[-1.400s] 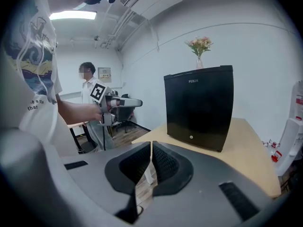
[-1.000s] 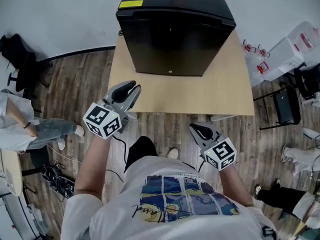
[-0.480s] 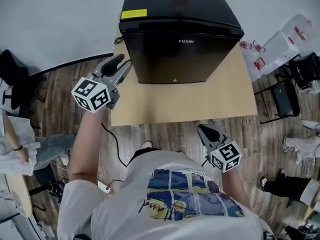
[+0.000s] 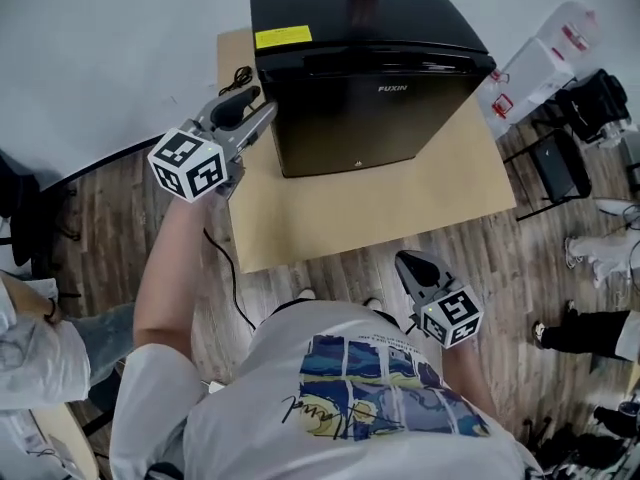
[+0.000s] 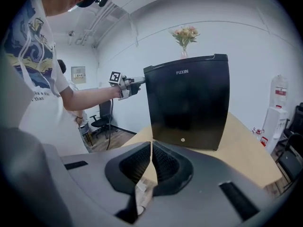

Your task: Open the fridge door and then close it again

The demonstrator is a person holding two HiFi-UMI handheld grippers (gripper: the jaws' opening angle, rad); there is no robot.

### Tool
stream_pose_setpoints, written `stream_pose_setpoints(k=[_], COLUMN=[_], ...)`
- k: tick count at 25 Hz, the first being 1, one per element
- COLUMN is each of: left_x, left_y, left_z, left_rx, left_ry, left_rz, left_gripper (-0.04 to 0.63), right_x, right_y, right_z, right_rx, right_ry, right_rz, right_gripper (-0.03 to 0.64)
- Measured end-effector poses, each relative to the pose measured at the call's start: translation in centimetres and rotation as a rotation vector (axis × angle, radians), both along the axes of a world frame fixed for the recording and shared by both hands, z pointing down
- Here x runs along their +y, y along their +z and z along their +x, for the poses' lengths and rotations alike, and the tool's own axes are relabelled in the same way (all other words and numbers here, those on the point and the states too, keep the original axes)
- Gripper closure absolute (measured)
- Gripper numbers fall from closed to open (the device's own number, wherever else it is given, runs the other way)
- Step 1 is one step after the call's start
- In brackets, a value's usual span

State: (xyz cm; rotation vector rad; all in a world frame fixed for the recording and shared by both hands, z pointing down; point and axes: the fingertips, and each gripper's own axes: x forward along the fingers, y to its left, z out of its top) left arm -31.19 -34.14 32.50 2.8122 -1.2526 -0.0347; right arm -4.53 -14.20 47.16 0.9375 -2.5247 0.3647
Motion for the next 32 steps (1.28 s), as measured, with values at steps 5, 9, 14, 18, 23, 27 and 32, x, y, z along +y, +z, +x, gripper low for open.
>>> stream_pose_setpoints(k=[5, 9, 14, 18, 23, 27, 32], left_x=[-1.0, -1.3, -1.2, -1.2, -1.4, -1.3, -0.9], left_y=[0.2, -0.1, 0.1, 0.0, 0.1, 0.2, -0.4], left_z=[0.3, 0.9, 0.8, 0.7, 0.7, 0.9, 0.8], left_rx=[0.005, 0.009, 0.015, 0.012, 0.006, -0.003, -0.004], left_ry=[0.070, 0.110, 0.128, 0.128, 0.122, 0.108, 0.097], left_rz=[0.011, 0.035, 0.047, 0.050, 0.046, 0.031, 0.025], left_gripper=[0.419, 0.425, 0.433, 0.434, 0.437, 0.437, 0.437], right_x=[1.3, 1.9, 2.2, 2.3, 2.2, 2.3, 3.0], right_y=[1.2, 1.5, 1.4, 1.6, 1.7, 1.6, 1.3], right_z=[-0.5, -0.2, 0.1, 0.1, -0.2, -0.1, 0.0], right_rx=[-0.014, -0.003, 0.005, 0.009, 0.008, 0.006, -0.003], right_ry=[0.083, 0.125, 0.163, 0.178, 0.172, 0.173, 0.167], right_rz=[-0.035, -0.042, -0.036, -0.040, -0.040, -0.040, -0.039], right_gripper=[0.597, 0.597, 0.597, 0.597, 0.597, 0.597, 0.597])
